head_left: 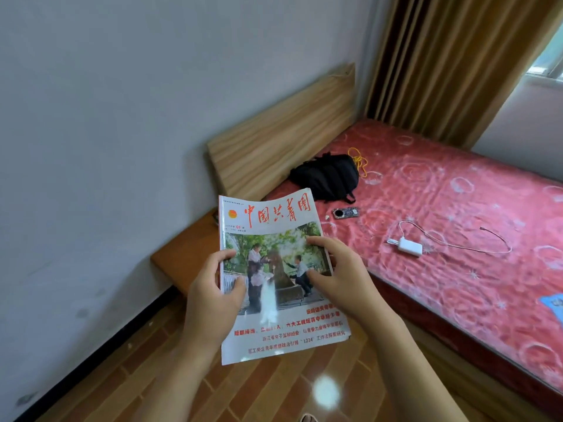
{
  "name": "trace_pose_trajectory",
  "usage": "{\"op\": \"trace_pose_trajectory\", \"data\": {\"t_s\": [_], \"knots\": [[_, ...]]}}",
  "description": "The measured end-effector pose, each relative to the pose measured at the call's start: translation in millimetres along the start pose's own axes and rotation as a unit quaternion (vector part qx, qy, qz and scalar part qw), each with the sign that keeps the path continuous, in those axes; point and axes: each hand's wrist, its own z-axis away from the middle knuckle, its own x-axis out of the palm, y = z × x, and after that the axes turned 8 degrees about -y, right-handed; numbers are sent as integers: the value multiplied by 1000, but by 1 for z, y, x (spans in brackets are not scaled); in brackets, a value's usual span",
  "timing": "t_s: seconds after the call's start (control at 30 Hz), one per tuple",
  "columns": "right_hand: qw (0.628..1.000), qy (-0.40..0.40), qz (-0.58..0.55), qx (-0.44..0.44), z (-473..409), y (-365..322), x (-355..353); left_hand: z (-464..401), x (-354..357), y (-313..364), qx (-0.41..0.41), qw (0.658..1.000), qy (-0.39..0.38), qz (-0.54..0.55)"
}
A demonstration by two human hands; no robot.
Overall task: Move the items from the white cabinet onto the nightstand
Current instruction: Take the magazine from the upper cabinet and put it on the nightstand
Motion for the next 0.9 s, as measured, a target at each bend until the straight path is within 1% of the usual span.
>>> {"op": "trace_pose_trajectory", "data": {"t_s": [0.07, 0.17, 0.3, 0.47, 0.67, 0.9], "knots": [[1000, -12, -4, -8, -20, -1, 2, -9, -2, 0, -2, 1000, 10, -6], [998, -55, -12, -14, -58, -8, 19, -25, -19, -13, -31, 998, 48, -27], [993, -109, -18, -32, -112, -27, 52, -52, -55, -37, -62, 993, 99, -29], [989, -145, 2, -39, -188, -49, 106, -99, -105, -71, -75, 989, 129, -22], [985, -167, 22, -37, -277, -82, 174, -172, -183, -122, -80, 988, 130, -1], [984, -172, 33, -17, -360, -110, 237, -247, -253, -177, -99, 989, 113, -15]]}}
